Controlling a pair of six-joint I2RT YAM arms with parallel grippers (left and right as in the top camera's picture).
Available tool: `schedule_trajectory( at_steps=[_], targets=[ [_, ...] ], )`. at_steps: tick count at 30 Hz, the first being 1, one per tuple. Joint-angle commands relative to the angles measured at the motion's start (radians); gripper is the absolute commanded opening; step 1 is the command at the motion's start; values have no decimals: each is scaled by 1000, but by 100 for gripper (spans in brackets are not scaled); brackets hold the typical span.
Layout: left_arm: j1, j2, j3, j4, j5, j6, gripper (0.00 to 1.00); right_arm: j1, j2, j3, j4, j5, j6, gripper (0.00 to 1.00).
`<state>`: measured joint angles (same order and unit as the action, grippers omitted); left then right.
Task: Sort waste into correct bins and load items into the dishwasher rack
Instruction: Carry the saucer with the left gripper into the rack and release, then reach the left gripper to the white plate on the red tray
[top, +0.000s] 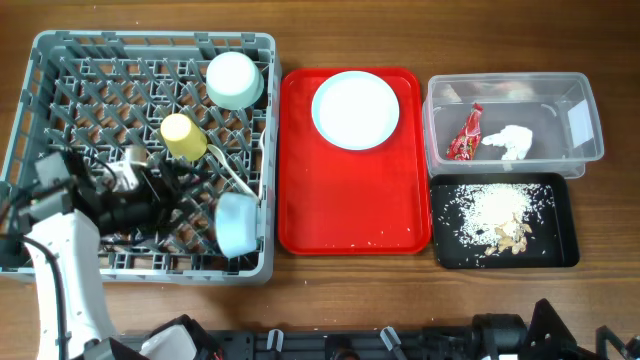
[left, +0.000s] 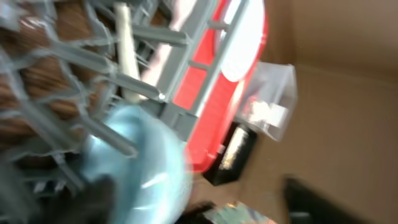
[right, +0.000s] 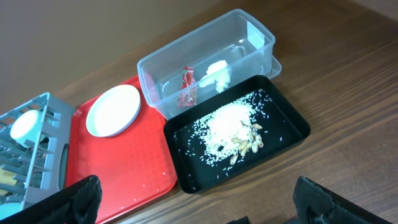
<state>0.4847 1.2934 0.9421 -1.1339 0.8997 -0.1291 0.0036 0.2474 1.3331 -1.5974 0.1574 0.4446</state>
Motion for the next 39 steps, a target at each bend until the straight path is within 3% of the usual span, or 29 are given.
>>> schedule_trajectory(
  at_steps=[1, 7, 12, 17, 18, 19, 20, 21, 22, 30, 33, 36, 39],
  targets=[
    [6, 1, 68, -24, -166, 17, 100, 0, -7, 2, 2, -1, 4, 100],
    [-40, -58, 113, -49, -175, 9, 99, 1, -7, 2, 2, -1, 3, 100],
    [-245, -186, 113, -27, -365, -66, 100, 0, -7, 2, 2, -1, 4, 100],
    [-395, -200, 111, -18, -335, -88, 100, 1, -7, 2, 2, -1, 3, 100],
    [-431, -196, 110, -20, -336, -88, 93, 0, -7, 2, 2, -1, 4, 100],
    [-470, -193, 107, -19, -346, -88, 68, 0, -7, 2, 2, -1, 4, 100],
    [-502, -190, 103, -15, -359, -93, 31, 0, -7, 2, 2, -1, 3, 100],
    [-542, -184, 98, -10, -388, -124, 10, 0, -7, 2, 2, -1, 4, 100],
    [-576, -180, 92, -1, -420, -158, 4, 0, -7, 2, 2, -1, 4, 100],
    [-869, -68, 26, 122, -776, -430, 4, 1, -7, 2, 2, -1, 4, 100],
    [-946, 11, 26, 122, -882, -460, 4, 1, -7, 2, 2, -1, 4, 100],
    [-959, 43, 42, 42, -1060, -460, 4, 1, -7, 2, 2, -1, 4, 100],
    [-917, 34, 167, -168, -1285, -519, 4, 1, -7, 2, 2, -1, 4, 100]
  ],
)
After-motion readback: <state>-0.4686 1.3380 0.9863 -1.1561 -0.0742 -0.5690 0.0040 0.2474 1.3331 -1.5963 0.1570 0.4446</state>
